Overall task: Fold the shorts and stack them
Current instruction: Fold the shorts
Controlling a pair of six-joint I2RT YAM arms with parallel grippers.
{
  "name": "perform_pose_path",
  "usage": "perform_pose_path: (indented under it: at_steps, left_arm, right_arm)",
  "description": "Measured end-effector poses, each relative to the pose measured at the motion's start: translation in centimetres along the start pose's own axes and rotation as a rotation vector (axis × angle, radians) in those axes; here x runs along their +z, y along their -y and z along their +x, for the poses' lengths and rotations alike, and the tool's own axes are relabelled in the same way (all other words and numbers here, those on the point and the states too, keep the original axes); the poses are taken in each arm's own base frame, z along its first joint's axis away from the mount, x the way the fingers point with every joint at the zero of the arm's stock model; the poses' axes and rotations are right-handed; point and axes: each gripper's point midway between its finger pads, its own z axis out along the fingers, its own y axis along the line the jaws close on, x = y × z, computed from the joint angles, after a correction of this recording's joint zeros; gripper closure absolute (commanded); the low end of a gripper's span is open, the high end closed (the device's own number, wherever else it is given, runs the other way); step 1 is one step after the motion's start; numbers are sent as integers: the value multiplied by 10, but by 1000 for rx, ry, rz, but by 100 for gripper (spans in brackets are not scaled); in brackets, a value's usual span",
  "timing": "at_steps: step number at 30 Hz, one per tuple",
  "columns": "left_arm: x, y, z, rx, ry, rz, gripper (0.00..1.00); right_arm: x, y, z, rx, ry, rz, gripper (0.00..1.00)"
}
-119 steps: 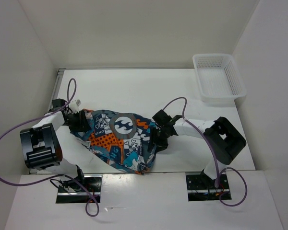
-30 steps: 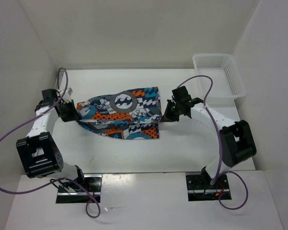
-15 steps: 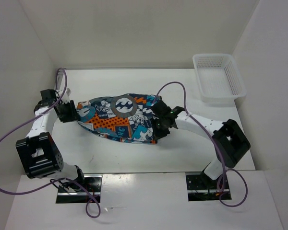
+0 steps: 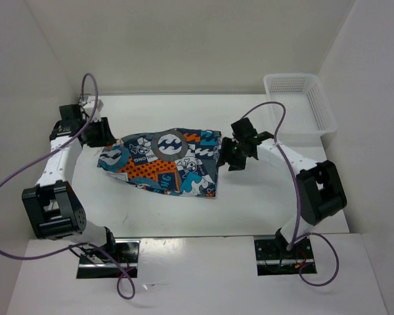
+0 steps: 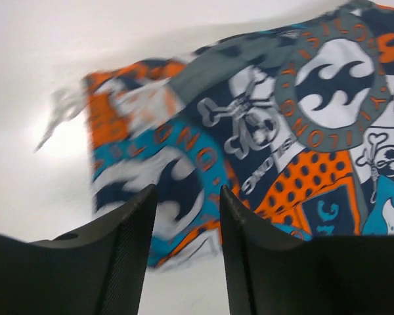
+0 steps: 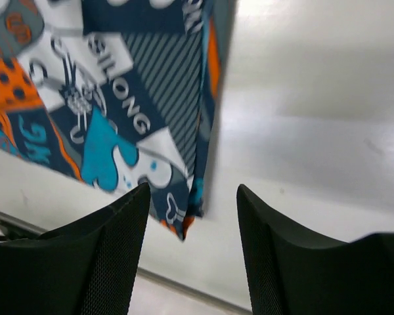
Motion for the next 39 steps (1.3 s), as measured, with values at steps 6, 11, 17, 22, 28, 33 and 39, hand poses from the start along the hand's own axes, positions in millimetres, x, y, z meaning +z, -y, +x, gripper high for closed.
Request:
perform_pose_path:
  at_steps: [6, 11, 17, 22, 28, 33, 39]
  left_arm:
    - [62, 35, 25, 59, -114, 119, 45]
    - [82, 21, 63, 25, -215, 84, 46]
    - [94, 8, 80, 13, -244, 47, 47]
    - [104, 5, 90, 6, -264, 47, 47]
    - [105, 6, 90, 8, -262, 50, 47]
    - [112, 33, 93, 67, -271, 96, 47]
    - [116, 130, 121, 270, -316, 271, 46]
  right_arm:
    - [39, 10, -10, 115, -52, -42, 41]
    - [60, 10, 0, 136, -108, -50, 41]
    - [71, 0, -6, 149, -86, -113, 42]
    - [80, -15, -5, 131, -82, -151, 71]
    - [90, -17, -4, 145, -63, -118, 99]
    - [79, 8, -16, 184, 6, -33, 99]
    - [21, 81, -45, 303, 142, 110, 99]
